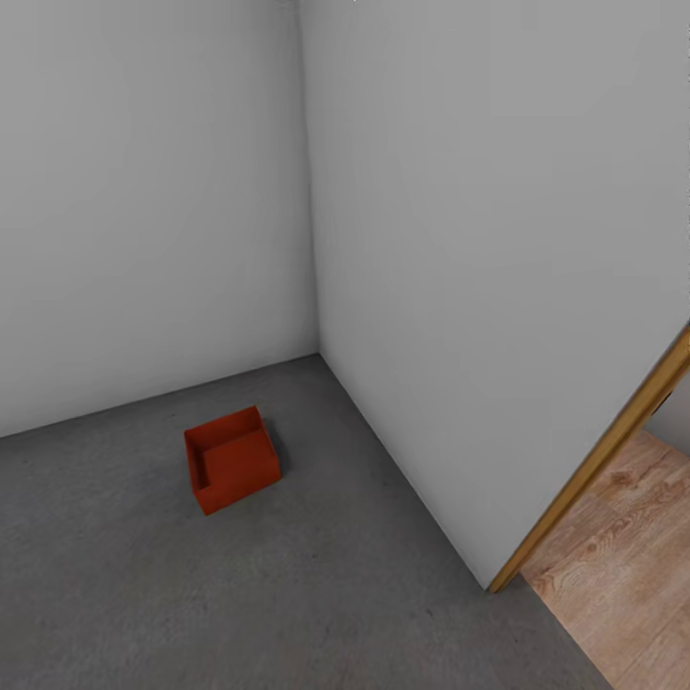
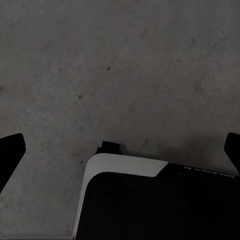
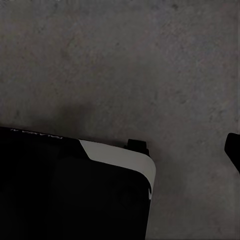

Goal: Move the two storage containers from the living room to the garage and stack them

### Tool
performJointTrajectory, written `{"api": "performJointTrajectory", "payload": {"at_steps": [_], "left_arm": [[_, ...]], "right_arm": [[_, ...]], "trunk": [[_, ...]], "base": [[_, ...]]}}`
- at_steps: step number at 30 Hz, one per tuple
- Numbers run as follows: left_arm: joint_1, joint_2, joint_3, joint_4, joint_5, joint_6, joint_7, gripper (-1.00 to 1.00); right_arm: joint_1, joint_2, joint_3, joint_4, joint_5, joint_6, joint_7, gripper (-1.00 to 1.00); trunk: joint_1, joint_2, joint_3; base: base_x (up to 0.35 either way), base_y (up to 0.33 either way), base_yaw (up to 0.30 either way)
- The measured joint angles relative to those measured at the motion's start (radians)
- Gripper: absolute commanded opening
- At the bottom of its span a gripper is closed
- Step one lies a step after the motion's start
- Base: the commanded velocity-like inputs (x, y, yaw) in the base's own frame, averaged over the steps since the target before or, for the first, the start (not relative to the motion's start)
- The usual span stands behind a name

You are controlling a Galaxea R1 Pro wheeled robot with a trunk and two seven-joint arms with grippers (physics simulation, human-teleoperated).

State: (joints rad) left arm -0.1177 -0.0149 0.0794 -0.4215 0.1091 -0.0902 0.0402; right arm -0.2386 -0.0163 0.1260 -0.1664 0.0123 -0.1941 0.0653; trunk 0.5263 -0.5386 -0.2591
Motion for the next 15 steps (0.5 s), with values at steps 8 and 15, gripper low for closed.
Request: {"api": "performJointTrajectory", "payload": {"at_steps": [8, 15], "left_arm": [[0.000, 0.000, 0.000, 0.007, 0.000, -0.001, 0.000, 1.00], [0.000, -0.001, 0.000, 0.007, 0.000, -0.001, 0.000, 1.00]], "right_arm": [[0.000, 0.000, 0.000, 0.000, 0.000, 0.000, 0.000, 1.00], [0.000, 0.000, 0.000, 0.000, 0.000, -0.001, 0.000, 1.00]], "trunk": [[0.000, 0.000, 0.013], [0.000, 0.000, 0.025]], "base": [[0.000, 0.000, 0.000], [0.000, 0.000, 0.000]]}}
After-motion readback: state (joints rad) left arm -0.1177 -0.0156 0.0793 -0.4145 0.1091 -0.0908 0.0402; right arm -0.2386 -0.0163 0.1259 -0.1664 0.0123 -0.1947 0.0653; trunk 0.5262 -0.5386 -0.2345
